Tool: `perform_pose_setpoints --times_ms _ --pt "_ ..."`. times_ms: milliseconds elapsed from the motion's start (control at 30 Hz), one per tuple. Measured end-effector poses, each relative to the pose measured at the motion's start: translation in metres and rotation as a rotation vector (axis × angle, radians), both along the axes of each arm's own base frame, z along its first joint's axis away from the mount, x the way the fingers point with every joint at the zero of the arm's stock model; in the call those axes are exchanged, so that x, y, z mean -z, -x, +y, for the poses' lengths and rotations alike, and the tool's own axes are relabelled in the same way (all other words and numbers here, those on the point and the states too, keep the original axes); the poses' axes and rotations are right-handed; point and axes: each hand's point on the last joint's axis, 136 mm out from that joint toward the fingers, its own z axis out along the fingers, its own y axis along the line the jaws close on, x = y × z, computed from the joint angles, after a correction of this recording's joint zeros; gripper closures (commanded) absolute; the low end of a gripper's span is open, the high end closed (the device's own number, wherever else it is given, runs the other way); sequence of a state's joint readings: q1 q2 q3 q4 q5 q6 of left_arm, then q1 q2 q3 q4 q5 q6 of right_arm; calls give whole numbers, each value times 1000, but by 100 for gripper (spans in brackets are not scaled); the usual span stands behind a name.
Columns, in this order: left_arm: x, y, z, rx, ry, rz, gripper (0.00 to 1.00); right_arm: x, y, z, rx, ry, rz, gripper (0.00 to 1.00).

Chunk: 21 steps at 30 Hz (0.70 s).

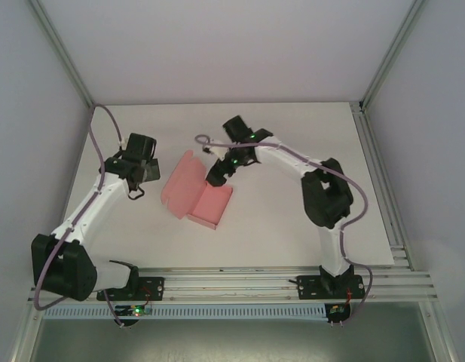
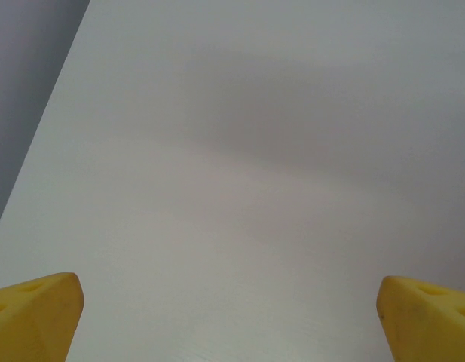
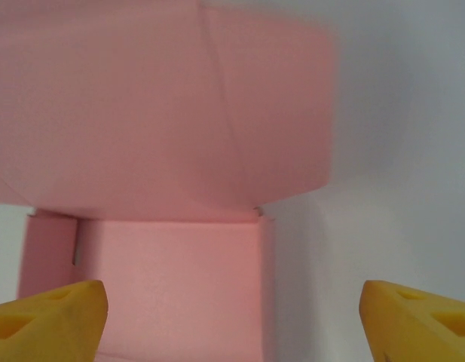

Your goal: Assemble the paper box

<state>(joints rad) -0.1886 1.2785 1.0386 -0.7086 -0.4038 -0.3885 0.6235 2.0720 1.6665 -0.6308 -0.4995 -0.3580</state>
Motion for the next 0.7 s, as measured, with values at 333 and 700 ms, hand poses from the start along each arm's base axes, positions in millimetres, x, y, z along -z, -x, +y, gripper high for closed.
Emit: perform_pose_setpoints --times_ms 333,700 --pt "-2 16 5 -83 52 -88 0 60 6 -6 78 312 -87 78" --pt "-19 29 0 -95 145 -188 0 58 1 -59 476 365 -222 95"
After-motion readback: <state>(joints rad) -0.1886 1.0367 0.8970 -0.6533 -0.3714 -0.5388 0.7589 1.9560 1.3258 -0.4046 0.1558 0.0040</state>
